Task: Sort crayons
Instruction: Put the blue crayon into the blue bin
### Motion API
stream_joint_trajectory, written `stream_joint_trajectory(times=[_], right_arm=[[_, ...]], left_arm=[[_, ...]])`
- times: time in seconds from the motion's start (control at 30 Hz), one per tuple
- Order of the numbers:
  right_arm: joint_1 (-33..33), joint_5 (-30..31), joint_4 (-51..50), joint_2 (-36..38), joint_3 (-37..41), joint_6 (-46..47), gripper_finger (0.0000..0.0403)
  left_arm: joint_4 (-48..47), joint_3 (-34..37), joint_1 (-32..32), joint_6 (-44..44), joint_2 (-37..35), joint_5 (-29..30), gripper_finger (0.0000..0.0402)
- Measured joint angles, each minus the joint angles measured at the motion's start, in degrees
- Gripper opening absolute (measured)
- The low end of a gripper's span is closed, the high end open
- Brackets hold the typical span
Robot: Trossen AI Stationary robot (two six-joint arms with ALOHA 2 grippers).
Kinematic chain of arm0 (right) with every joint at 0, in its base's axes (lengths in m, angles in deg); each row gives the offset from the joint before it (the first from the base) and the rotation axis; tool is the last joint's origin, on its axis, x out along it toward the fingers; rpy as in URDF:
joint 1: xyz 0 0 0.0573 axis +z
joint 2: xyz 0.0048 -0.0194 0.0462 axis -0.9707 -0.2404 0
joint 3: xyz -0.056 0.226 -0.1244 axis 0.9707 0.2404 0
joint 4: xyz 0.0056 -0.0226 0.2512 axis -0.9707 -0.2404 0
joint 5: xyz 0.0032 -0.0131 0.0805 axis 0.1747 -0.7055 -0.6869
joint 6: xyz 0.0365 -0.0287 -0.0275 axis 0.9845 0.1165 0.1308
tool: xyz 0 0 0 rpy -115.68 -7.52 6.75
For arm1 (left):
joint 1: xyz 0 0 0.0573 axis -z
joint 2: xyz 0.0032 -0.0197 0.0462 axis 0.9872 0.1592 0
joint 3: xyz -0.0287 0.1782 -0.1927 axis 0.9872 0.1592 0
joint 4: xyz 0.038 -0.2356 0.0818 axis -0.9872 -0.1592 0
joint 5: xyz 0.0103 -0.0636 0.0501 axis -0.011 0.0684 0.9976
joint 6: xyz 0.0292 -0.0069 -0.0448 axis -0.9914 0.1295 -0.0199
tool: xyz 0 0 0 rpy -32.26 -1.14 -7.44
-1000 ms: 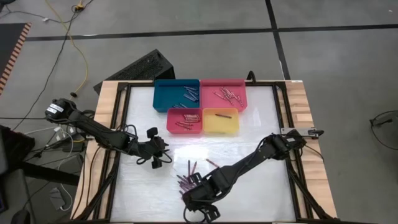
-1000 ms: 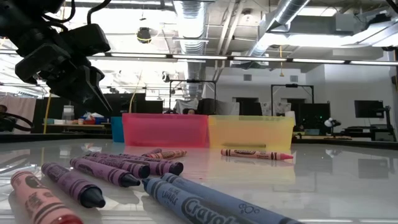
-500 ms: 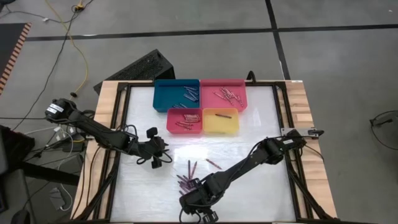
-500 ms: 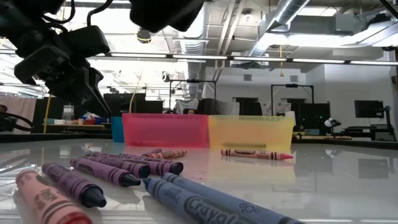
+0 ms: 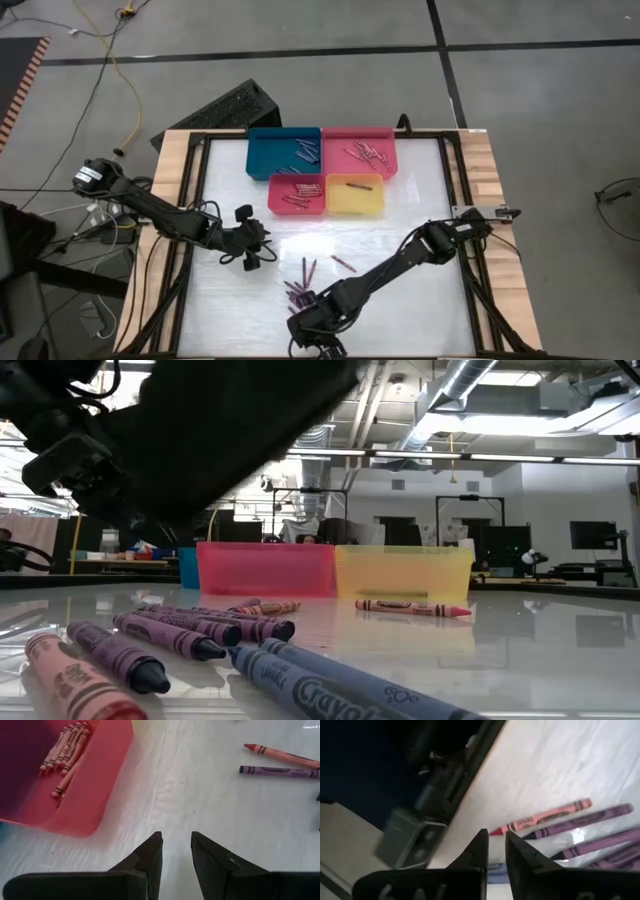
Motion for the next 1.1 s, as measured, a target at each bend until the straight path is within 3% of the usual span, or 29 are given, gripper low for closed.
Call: stream_joint_trajectory(times=[0.37, 0.63, 0.77, 0.93, 1.1], right_arm=[[0.08, -0.07, 5.81, 3.64, 9.78, -0.77, 0.0058], [0.07, -0.49, 29.05, 10.77, 29.05, -0.84, 0.0058], [0.05, -0.43, 35.49, 13.06, 35.59, 0.07, 0.0058], [-0.15, -2.06, 38.92, 13.44, 38.68, -2.17, 0.0058], [-1.27, -5.26, 39.46, 13.51, 38.68, -3.06, 0.0058]], left_arm=[[0.19, 0.00, 0.02, 0.05, 0.01, 1.63, 0.0094], [0.17, 0.00, 0.00, 0.44, 0.02, 2.73, 0.0094], [0.17, 0.00, 0.00, 0.44, 0.00, 4.17, 0.0094], [0.41, 0.00, 0.00, 0.44, 0.01, 7.91, 0.0094], [0.45, 0.00, 0.00, 0.44, 0.02, 7.82, 0.0094]])
